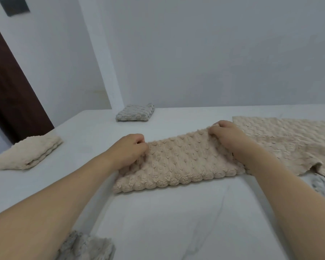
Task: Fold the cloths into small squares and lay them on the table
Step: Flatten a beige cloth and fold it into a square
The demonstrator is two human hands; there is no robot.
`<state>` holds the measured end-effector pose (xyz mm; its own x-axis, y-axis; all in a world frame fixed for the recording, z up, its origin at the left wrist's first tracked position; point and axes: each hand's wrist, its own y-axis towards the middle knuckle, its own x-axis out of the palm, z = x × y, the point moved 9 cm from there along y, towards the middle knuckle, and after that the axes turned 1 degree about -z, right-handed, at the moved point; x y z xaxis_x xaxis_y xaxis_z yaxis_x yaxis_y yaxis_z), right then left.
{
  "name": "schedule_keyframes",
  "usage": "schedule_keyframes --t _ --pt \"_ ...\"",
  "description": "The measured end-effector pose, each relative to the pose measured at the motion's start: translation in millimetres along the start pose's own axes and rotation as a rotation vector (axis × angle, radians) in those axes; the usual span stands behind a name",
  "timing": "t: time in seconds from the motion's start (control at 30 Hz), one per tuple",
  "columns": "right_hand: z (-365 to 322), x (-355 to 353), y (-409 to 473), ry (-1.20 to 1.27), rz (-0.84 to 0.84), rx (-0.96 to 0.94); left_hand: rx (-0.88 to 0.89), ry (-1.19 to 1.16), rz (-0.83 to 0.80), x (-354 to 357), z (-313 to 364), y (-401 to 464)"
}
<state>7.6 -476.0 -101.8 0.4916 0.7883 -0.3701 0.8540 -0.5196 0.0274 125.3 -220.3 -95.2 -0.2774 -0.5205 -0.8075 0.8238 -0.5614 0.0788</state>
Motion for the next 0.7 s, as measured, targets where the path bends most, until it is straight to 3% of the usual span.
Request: schedule_keyframes --t 0.13,0.37,0.53,0.7 --pt "14.2 5.5 4.0 -0.008 -0.078 0.101 -0.062 -0.039 -0.043 2.5 -7.5 2.1" --pt "11.6 6.2 9.9 0.005 -0.073 0.060 -0.071 -0.075 -0.058 3.0 -19.1 4.2" --pt "13.5 6.6 14.5 0.058 -0.090 0.039 -0.031 0.001 -0.026 3.5 -19.9 5.3" --pt "11.3 6.6 11.5 -0.028 -0.103 0.045 0.044 0.223 -0.009 2.4 -14.7 4.3"
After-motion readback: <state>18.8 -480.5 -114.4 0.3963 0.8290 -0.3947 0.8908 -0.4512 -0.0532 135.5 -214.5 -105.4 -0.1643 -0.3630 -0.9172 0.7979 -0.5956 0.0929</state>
